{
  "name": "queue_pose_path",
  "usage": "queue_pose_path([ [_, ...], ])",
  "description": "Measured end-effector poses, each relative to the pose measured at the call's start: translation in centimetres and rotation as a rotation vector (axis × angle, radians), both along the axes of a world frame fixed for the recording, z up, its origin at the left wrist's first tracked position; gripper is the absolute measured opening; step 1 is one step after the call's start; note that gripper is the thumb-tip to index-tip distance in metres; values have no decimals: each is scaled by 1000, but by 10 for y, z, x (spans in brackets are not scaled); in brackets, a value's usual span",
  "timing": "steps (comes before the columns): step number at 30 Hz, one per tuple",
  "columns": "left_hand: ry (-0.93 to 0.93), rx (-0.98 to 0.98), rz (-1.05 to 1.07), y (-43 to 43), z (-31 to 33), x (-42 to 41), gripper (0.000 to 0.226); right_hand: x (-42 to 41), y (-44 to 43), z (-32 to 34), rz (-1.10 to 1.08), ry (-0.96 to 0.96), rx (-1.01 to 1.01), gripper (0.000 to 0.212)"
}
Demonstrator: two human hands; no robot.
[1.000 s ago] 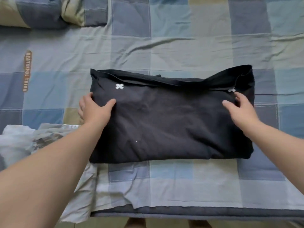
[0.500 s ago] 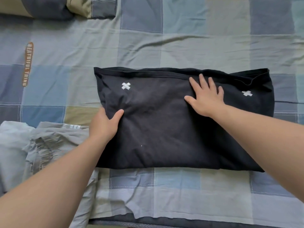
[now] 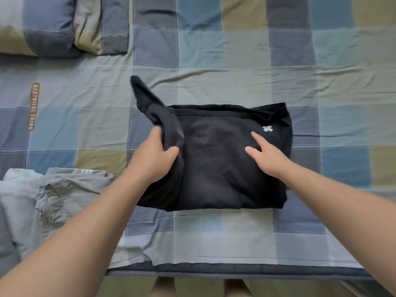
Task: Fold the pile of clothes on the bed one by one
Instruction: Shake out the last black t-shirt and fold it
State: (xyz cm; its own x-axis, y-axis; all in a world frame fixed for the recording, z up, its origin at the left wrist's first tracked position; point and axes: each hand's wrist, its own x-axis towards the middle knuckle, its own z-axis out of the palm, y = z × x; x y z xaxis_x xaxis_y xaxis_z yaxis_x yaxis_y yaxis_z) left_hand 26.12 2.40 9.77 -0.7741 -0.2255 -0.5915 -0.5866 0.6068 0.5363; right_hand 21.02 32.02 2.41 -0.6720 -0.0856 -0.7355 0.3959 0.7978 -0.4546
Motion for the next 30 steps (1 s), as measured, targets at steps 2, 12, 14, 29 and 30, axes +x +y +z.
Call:
queue_pose_path([
  [2, -38, 22, -81, 44, 11, -13, 25, -2, 25, 7, -49, -8, -34, 63],
  [12, -201, 236, -159, 272, -55, -32, 52, 4, 162, -4, -376, 125, -78, 54],
  [14, -247, 277, -154, 284, -75, -21, 52, 7, 175, -10, -333, 218, 15, 55],
  [29, -27, 44, 344, 146, -135, -7, 90, 31, 93, -83, 181, 273, 171, 94],
  [30, -49, 88, 428, 144, -136, -9, 87, 29, 91, -80, 14, 281, 164, 101],
])
